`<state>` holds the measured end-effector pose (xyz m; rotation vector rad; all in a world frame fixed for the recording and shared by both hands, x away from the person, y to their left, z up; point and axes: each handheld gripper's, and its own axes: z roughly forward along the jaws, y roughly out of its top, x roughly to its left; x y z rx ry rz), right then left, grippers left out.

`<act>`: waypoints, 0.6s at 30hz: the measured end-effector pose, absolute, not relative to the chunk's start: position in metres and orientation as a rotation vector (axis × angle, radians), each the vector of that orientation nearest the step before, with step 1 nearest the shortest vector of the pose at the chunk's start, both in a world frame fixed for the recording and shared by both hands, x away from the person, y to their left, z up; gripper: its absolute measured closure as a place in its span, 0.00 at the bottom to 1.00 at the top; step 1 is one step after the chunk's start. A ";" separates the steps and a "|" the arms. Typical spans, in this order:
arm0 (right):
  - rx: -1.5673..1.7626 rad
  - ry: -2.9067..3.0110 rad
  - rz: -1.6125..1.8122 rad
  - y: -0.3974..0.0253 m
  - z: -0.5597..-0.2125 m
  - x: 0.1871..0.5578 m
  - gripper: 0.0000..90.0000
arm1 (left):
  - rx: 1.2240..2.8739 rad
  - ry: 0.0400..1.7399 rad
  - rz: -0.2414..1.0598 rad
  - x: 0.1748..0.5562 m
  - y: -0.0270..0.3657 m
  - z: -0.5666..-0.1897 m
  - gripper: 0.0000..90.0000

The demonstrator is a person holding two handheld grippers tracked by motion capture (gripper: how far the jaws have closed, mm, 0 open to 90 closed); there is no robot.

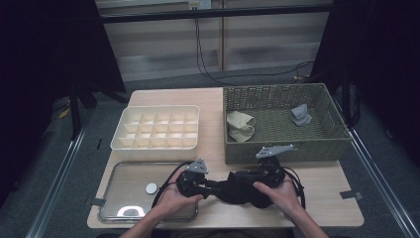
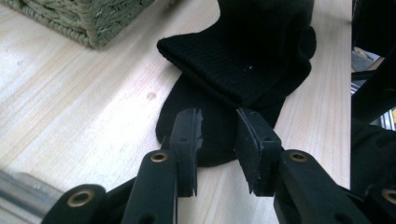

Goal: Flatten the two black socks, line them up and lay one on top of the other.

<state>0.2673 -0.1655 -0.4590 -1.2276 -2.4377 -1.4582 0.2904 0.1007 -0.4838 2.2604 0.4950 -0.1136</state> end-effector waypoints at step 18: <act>-1.200 -2.551 -1.234 -0.137 -0.485 0.263 0.85 | 2.256 0.529 -0.126 0.293 0.104 -0.490 0.75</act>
